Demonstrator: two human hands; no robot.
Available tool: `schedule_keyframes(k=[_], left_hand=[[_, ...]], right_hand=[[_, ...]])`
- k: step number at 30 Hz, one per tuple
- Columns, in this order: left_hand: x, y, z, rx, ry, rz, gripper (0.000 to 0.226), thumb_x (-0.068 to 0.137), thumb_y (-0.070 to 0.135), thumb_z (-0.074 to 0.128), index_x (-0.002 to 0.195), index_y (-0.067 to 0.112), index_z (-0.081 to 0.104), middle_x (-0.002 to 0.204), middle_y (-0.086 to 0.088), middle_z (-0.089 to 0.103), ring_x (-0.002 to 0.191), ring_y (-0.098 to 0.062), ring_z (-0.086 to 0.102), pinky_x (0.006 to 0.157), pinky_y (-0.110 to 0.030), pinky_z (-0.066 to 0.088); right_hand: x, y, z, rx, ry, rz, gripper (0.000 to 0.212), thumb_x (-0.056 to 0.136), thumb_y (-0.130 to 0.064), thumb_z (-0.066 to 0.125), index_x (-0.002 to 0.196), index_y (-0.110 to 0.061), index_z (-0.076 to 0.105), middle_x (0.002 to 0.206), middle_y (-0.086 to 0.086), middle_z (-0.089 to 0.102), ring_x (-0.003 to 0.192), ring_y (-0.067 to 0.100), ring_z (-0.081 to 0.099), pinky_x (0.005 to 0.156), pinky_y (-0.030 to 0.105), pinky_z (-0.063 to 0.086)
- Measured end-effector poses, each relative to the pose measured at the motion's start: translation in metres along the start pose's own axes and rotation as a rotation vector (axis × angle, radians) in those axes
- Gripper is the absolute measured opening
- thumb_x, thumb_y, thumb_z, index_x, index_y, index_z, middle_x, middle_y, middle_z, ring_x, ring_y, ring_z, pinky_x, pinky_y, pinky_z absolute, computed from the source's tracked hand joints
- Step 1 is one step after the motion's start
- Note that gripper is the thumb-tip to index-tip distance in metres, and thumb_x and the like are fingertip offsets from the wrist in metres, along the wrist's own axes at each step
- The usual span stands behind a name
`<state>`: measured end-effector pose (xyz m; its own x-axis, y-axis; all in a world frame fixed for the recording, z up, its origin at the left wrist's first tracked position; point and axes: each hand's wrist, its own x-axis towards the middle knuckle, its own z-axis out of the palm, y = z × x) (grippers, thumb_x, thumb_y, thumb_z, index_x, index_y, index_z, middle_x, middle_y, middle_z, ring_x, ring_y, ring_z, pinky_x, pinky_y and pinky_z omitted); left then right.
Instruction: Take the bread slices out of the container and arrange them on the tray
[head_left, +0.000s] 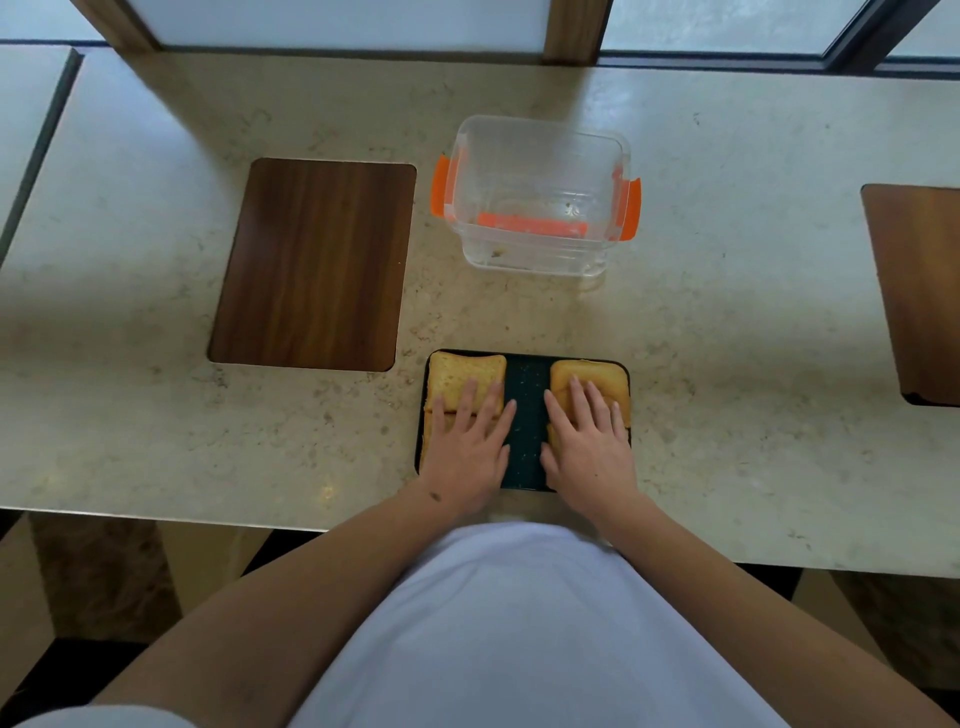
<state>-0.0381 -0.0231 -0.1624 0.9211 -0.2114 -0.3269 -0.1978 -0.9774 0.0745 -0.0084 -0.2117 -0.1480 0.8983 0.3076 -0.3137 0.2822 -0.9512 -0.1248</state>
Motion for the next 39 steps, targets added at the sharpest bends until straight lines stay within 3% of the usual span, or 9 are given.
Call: schedule_keyframes(k=[10, 15, 20, 23, 25, 27, 29, 34, 39], left_hand=[[0.001, -0.001, -0.009, -0.101, -0.018, 0.004, 0.06, 0.101, 0.051, 0.018, 0.158, 0.033, 0.014, 0.168, -0.005, 0.003, 0.153, -0.034, -0.004, 0.116, -0.066, 0.007], [0.0, -0.007, -0.027, -0.401, 0.401, 0.17, 0.023, 0.096, 0.028, 0.057, 0.112, 0.022, 0.072, 0.134, -0.006, 0.064, 0.128, -0.028, 0.047, 0.101, -0.053, 0.041], [0.003, -0.02, -0.064, -0.402, 0.44, 0.141, 0.033, 0.093, 0.038, 0.064, 0.068, 0.016, 0.064, 0.067, 0.005, 0.056, 0.079, -0.015, 0.044, 0.075, -0.036, 0.045], [0.0, -0.021, -0.084, -0.273, 0.312, 0.133, 0.029, 0.101, 0.028, 0.049, 0.108, 0.013, 0.073, 0.103, -0.004, 0.07, 0.105, -0.025, 0.055, 0.092, -0.038, 0.045], [-0.005, -0.018, -0.089, -0.31, 0.119, 0.093, 0.062, 0.093, 0.011, 0.055, 0.152, 0.015, 0.036, 0.152, -0.013, 0.042, 0.141, -0.032, 0.034, 0.113, -0.041, 0.034], [-0.013, -0.011, -0.092, -0.265, -0.018, 0.051, 0.082, 0.093, 0.018, 0.056, 0.159, 0.024, 0.007, 0.167, -0.01, 0.009, 0.153, -0.029, 0.006, 0.122, -0.046, 0.017], [-0.019, -0.001, -0.094, -0.182, -0.105, -0.004, 0.078, 0.099, 0.037, 0.047, 0.159, 0.03, -0.003, 0.168, -0.006, -0.007, 0.153, -0.028, -0.01, 0.122, -0.053, 0.005], [-0.044, 0.031, -0.09, -0.086, -0.18, -0.096, 0.066, 0.1, 0.055, 0.028, 0.157, 0.038, -0.002, 0.168, -0.004, -0.008, 0.151, -0.036, -0.015, 0.118, -0.061, -0.003], [-0.084, 0.064, -0.089, 0.031, -0.134, -0.149, 0.06, 0.101, 0.054, 0.022, 0.157, 0.04, 0.002, 0.168, -0.006, -0.002, 0.151, -0.039, -0.01, 0.116, -0.065, 0.002]], right_hand=[[0.001, -0.001, -0.008, 0.034, -0.04, 0.012, 0.07, 0.098, -0.052, 0.041, 0.161, -0.029, 0.021, 0.171, 0.01, 0.014, 0.157, 0.032, 0.008, 0.125, 0.055, 0.013], [-0.006, -0.011, -0.03, 0.135, 0.047, 0.079, 0.054, 0.104, -0.042, 0.044, 0.154, -0.024, 0.041, 0.162, 0.01, 0.037, 0.151, 0.031, 0.023, 0.119, 0.052, 0.029], [-0.008, -0.02, -0.055, 0.214, 0.179, 0.089, 0.022, 0.1, -0.03, 0.057, 0.093, -0.021, 0.076, 0.095, -0.002, 0.071, 0.095, 0.023, 0.061, 0.083, 0.04, 0.047], [-0.005, -0.029, -0.069, 0.183, 0.171, 0.106, 0.041, 0.103, -0.038, 0.049, 0.069, -0.022, 0.064, 0.068, -0.004, 0.066, 0.065, 0.017, 0.06, 0.08, 0.041, 0.052], [-0.004, -0.035, -0.075, 0.163, 0.011, 0.086, 0.025, 0.1, -0.018, 0.05, 0.115, -0.021, 0.069, 0.123, 0.008, 0.071, 0.11, 0.027, 0.065, 0.1, 0.048, 0.05], [-0.005, -0.035, -0.078, 0.17, -0.214, 0.046, 0.066, 0.096, -0.01, 0.052, 0.157, -0.023, 0.032, 0.169, 0.011, 0.017, 0.154, 0.032, 0.02, 0.122, 0.05, 0.027], [-0.009, -0.034, -0.08, 0.135, -0.28, 0.032, 0.074, 0.099, -0.017, 0.049, 0.163, -0.021, 0.01, 0.171, 0.009, -0.007, 0.157, 0.03, -0.001, 0.125, 0.048, 0.015], [-0.037, -0.03, -0.083, 0.026, -0.281, 0.051, 0.064, 0.096, -0.011, 0.041, 0.156, 0.0, 0.023, 0.165, 0.017, 0.025, 0.155, 0.035, 0.011, 0.124, 0.05, 0.018], [-0.1, -0.015, -0.095, 0.024, -0.229, 0.058, 0.067, 0.102, -0.026, 0.039, 0.162, -0.02, 0.01, 0.171, 0.009, 0.003, 0.156, 0.035, -0.004, 0.123, 0.061, 0.016]])
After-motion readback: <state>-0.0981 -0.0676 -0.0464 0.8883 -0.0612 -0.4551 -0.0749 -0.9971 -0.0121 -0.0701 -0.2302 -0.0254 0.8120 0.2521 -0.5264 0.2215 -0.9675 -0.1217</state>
